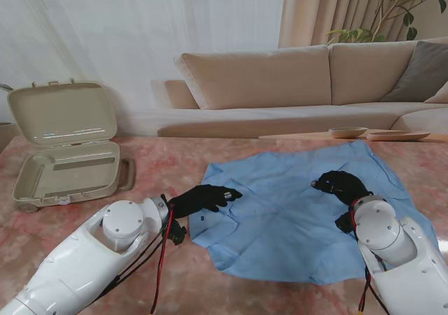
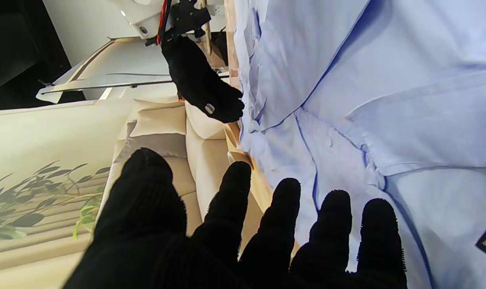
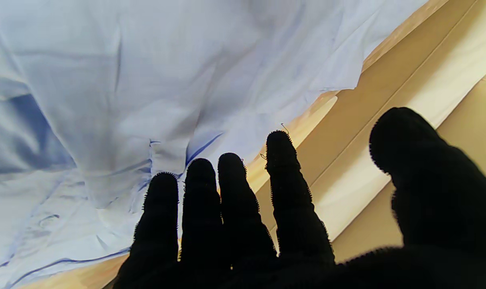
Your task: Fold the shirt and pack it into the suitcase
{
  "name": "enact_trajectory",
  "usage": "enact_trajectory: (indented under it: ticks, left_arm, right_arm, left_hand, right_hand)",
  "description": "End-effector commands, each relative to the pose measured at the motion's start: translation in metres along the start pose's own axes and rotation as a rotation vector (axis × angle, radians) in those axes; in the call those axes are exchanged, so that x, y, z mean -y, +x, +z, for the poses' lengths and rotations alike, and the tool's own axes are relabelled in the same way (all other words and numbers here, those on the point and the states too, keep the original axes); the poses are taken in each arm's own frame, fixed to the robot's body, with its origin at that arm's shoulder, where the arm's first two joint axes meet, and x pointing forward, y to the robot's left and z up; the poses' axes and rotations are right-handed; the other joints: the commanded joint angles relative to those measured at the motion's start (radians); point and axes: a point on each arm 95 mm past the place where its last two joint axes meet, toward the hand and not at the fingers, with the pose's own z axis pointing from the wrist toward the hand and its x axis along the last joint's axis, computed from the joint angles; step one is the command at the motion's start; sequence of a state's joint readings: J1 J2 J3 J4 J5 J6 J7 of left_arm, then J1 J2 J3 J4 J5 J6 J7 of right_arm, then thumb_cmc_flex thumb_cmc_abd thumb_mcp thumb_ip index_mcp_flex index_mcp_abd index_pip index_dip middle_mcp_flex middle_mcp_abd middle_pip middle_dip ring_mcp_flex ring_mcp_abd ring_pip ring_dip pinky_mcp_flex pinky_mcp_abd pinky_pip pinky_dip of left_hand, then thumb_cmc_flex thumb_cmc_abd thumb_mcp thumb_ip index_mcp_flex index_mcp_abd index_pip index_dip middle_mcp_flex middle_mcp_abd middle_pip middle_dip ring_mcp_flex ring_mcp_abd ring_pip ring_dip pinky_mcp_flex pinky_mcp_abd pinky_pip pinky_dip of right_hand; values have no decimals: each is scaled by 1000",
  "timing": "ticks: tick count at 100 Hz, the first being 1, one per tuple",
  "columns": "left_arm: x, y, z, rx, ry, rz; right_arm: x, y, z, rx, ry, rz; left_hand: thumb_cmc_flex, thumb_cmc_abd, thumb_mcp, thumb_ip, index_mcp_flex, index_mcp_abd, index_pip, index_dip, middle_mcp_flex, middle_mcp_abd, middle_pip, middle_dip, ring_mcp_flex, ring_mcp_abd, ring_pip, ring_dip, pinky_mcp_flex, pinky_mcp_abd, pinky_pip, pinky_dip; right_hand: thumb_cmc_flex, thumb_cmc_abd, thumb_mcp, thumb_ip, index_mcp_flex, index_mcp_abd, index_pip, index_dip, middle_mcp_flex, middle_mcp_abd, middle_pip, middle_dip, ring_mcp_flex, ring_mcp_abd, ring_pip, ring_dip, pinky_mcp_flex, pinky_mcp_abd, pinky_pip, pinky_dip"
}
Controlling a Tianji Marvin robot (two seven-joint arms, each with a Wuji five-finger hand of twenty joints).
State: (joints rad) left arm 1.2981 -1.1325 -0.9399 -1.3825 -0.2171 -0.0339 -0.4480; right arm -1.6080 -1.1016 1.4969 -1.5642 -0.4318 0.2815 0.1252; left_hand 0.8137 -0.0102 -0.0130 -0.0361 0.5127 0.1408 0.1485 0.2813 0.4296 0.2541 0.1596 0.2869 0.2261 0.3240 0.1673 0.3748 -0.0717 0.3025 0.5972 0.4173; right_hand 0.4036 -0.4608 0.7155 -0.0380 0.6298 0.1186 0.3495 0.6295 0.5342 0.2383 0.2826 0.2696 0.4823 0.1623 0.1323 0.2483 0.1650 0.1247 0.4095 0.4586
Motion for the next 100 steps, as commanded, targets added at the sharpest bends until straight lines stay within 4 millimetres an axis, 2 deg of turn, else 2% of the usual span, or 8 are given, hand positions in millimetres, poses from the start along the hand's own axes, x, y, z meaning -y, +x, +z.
enact_trajectory:
  ticks: [1, 50, 100]
  left_arm:
    - [1, -8, -2, 32, -9, 11]
    - [3, -30, -18, 163, -51, 7]
    - [10, -52, -45, 308, -42, 86]
  right_arm:
    - [9, -9, 1, 30, 28, 26]
    - [24, -22, 7, 75, 110, 89]
    - [39, -21, 4, 64, 197, 103]
  left_hand:
    - [-25, 49, -33, -15, -34, -3, -10, 19, -26, 5, -14, 5, -37, 14, 13, 16, -11, -13, 37, 17]
    - [-22, 58, -33, -15, -41, 2, -13, 22, -31, 8, -16, 9, -67, 21, -1, 17, -16, -12, -6, 16]
    - [-23, 60, -34, -14, -46, -4, -13, 26, -28, 3, -18, 12, -76, 36, -5, 20, -16, -12, -51, 27]
  right_hand:
    - [0, -1, 3, 13, -7, -27, 1, -1, -25, -24, 3, 0, -32, -36, 1, -14, -18, -36, -30, 27]
    - [12, 24, -10, 13, -20, -22, 0, 5, -37, -33, -10, 5, -39, -56, -14, -13, -35, -54, -32, 43]
    - [36, 46, -47, 17, 1, -18, 6, 7, -30, -25, 28, 13, -27, -48, 15, -5, -17, -45, -29, 52]
